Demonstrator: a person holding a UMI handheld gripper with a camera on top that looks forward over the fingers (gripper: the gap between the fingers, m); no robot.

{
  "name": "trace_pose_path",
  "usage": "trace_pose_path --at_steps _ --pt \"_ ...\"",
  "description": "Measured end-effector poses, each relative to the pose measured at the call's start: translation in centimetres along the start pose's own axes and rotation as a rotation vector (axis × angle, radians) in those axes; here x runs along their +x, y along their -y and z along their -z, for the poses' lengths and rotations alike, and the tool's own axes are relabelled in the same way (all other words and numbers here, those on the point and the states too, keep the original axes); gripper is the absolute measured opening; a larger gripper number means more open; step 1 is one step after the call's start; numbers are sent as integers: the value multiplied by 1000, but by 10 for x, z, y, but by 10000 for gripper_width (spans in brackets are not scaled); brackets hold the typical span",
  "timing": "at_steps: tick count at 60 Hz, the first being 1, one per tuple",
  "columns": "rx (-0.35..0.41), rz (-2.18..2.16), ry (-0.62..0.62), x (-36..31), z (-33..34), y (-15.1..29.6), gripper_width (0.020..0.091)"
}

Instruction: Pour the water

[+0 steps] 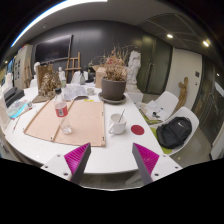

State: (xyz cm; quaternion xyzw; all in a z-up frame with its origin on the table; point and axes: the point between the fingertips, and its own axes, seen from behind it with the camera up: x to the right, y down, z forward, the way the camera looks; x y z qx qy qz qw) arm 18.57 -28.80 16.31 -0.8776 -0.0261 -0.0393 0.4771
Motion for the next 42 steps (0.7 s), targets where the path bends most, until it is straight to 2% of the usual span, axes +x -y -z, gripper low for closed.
trace_pose_path --at_steps 6,18,33,42 --pt "-4 3 -5 -10 -4 1 856" --pt "10 22 17 -103 -31 12 856" --pt "126 -8 118 -213 -98 41 857" --pt "194 -30 93 -237 -160 63 854"
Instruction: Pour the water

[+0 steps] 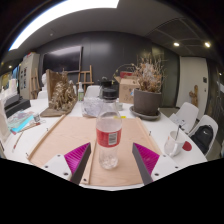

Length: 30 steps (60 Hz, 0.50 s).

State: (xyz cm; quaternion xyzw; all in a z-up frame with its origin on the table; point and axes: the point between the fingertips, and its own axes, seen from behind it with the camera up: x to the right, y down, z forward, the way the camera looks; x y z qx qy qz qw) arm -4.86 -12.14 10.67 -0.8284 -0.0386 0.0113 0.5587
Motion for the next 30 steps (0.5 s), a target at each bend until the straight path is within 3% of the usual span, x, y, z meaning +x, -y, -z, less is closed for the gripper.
trace_pose_path --at_steps 4,8,16,22,30 --pt "19 2 -19 -3 -26 2 849" --pt "29 5 -19 -8 -46 0 796" --pt "22 5 -40 -6 -70 -6 512" --pt "31 -4 -26 -12 -73 -4 462" --pt "36 12 2 -18 -69 -6 326"
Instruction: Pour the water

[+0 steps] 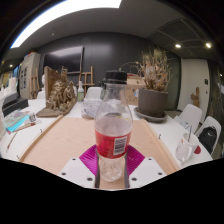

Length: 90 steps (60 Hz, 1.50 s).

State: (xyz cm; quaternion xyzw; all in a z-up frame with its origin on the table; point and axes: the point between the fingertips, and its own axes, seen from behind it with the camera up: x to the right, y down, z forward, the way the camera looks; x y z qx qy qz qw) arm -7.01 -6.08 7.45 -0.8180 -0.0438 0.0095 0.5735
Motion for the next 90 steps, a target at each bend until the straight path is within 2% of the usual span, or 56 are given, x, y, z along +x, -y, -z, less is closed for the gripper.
trace_pose_path --at_steps 5,10,11,20,30,41,48,70,79,90 --pt "-5 -2 1 0 -2 -1 265" --pt "-16 2 -8 1 -3 -2 267" --pt "-17 6 -9 2 -3 -1 238" --pt "-11 -12 -15 8 0 12 238" --pt "41 -203 44 18 13 61 236" --pt "57 -723 188 55 20 110 235" --pt "27 -1106 282 82 20 127 232" --pt "-114 -1933 488 135 -7 106 235" --pt "-157 -2019 496 141 -9 89 235" --pt "-199 -1971 534 136 0 95 232"
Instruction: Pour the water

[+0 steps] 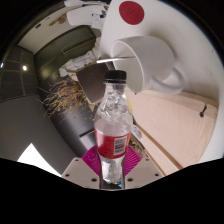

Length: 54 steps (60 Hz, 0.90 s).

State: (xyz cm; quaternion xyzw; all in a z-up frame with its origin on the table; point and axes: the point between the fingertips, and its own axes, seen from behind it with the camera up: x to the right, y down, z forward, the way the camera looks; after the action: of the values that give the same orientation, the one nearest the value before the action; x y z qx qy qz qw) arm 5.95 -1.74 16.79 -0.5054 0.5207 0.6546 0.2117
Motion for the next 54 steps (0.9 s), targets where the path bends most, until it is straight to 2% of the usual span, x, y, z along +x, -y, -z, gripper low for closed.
trace_pose_path --at_steps 8,16,21,31,38,49,54 --pt "-49 88 6 -25 7 -14 234" --pt "-91 406 -18 -58 14 -25 237" --pt "-86 658 -26 -88 25 -19 238" --pt "26 1153 -59 -156 46 21 240" --pt "134 1457 -127 -185 65 72 238" --pt "293 1850 -341 -175 92 173 239" --pt "297 1924 -473 -148 91 213 238"
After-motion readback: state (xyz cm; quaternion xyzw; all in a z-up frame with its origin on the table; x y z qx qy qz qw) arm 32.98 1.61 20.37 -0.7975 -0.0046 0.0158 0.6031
